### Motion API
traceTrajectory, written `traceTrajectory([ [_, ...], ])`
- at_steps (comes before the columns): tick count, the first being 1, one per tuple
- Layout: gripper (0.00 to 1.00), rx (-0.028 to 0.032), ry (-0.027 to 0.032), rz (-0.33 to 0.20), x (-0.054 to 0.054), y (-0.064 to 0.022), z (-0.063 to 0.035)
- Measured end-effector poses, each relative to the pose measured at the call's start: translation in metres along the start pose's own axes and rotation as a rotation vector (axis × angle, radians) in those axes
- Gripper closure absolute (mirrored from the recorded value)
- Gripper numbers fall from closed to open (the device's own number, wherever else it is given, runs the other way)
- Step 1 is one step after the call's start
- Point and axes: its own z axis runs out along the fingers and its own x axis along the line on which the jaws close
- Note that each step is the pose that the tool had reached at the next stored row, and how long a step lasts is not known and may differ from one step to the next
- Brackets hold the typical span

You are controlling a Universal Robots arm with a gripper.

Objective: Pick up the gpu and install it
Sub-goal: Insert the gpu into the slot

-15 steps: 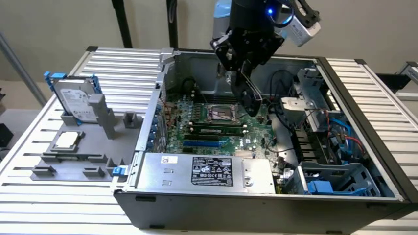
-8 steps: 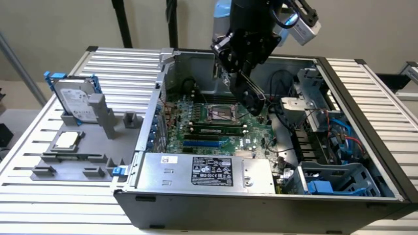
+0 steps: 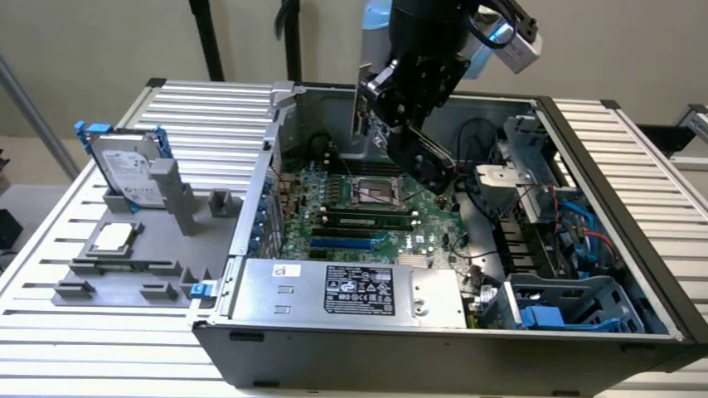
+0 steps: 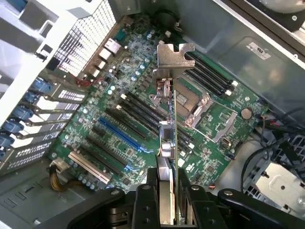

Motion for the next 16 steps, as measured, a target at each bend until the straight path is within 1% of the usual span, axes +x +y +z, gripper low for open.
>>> traceTrajectory([
  [16, 0.72, -0.0059, 0.0135, -0.292, 0.0001, -0.0002, 0.0046],
])
